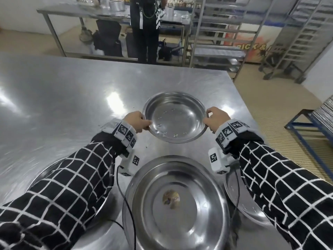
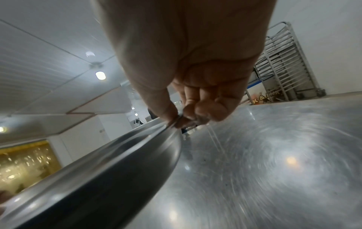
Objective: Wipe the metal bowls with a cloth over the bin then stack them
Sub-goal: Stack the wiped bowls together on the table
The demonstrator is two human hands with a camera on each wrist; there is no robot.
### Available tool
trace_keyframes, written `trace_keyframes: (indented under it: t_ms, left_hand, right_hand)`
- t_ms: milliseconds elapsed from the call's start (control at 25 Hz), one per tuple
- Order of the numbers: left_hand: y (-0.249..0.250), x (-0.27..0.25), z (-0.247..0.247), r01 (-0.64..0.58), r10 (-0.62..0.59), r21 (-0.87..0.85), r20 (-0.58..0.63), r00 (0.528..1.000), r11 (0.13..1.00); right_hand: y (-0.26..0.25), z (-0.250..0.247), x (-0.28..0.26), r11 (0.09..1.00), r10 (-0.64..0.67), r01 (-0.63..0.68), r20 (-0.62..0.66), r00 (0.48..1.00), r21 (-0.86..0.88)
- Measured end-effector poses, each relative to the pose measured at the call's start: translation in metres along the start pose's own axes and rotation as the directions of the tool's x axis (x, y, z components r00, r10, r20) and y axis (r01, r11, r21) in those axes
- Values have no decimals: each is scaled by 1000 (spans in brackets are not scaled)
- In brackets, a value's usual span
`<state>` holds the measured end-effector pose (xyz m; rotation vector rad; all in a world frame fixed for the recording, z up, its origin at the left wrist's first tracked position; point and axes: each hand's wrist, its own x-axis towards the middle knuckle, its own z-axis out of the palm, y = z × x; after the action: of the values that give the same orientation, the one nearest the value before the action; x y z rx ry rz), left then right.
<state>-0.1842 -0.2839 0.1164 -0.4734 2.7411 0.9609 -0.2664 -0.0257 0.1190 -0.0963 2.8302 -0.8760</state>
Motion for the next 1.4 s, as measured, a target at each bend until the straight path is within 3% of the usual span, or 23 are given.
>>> trace_keyframes:
  t_ms: [360, 640, 920, 1240, 1400]
  left_hand:
    - [-4, -143, 20, -53, 50, -20, -111, 993, 998]
    - [-42, -231, 68, 26, -12, 85, -160, 987, 996]
    - [-70, -245, 105, 75, -14, 391, -156, 988, 917]
    - [-64, -254, 113, 103, -18, 378, -223, 975, 920]
    - [-76, -256, 109, 106, -52, 253, -214, 976, 962]
  right_hand:
    - [30, -25, -133, 978, -97, 90, 32, 995, 188]
    - [54, 3, -215, 987, -153, 143, 159, 975, 72]
    - [70, 33, -235, 953, -180, 218, 184, 966, -211]
    - [73, 42, -240, 875, -218, 236, 90, 972, -422]
    - [65, 32, -238, 932, -209, 235, 121, 970, -275]
